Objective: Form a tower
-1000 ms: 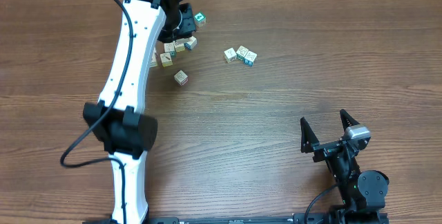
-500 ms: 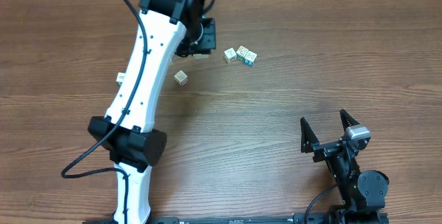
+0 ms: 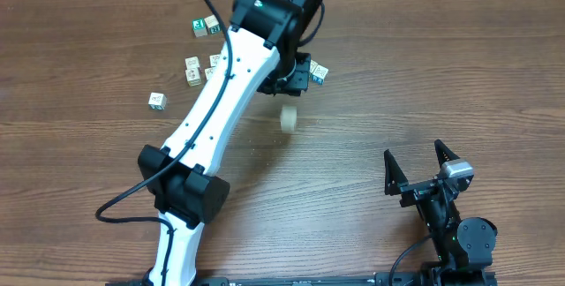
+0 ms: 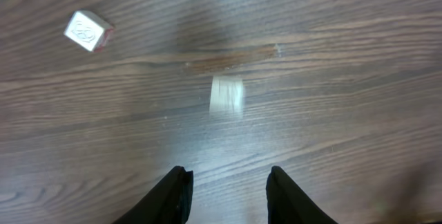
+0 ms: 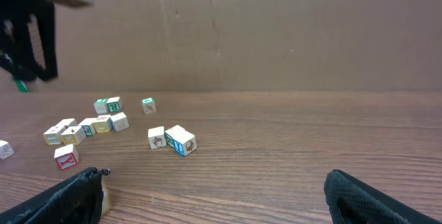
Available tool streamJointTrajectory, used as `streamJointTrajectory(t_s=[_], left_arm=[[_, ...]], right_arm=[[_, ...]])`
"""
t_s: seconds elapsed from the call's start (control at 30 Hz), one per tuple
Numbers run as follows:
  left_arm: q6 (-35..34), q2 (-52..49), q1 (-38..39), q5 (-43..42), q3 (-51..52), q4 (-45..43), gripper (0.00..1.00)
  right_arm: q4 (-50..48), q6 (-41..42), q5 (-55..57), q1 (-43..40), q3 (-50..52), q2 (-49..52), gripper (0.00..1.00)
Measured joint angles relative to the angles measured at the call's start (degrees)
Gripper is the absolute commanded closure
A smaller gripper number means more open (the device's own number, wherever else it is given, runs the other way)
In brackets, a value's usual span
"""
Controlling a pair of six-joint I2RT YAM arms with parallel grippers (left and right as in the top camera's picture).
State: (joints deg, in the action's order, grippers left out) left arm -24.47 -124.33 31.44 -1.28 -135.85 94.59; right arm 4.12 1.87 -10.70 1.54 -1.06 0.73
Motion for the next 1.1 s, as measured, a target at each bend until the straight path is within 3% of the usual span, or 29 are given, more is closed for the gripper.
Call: streamJointTrajectory(t_s=[0.53,0.67,0.8,0.87,0.97,1.1], left_arm=[[-5.2,0.0,1.6,-1.2,26.1,-18.3,0.61],[1.6,0.0,1.6,-7.4,28.9,-18.6,0.50],[8.7,0.0,1.7,-13.4,29.1,-16.3,0.21],[11.3,0.0,2.1,-15.1,29.2,-15.3,0.19],[14.8,0.0,3.4,-16.4,29.9,-15.0,0.26],[19.9,0.0,6.9,-16.8,32.1,-15.9,0.27]], right_arm=[[0.0,0.0,0.0,0.0,0.0,0.0,0.00],[0.0,0.0,0.0,0.0,0.0,0.0,0.00],[0.0,0.0,0.0,0.0,0.0,0.0,0.00],[0.0,0.0,0.0,0.0,0.0,0.0,0.00],[0.0,0.0,0.0,0.0,0.0,0.0,0.00],[0.0,0.0,0.0,0.0,0.0,0.0,0.00]])
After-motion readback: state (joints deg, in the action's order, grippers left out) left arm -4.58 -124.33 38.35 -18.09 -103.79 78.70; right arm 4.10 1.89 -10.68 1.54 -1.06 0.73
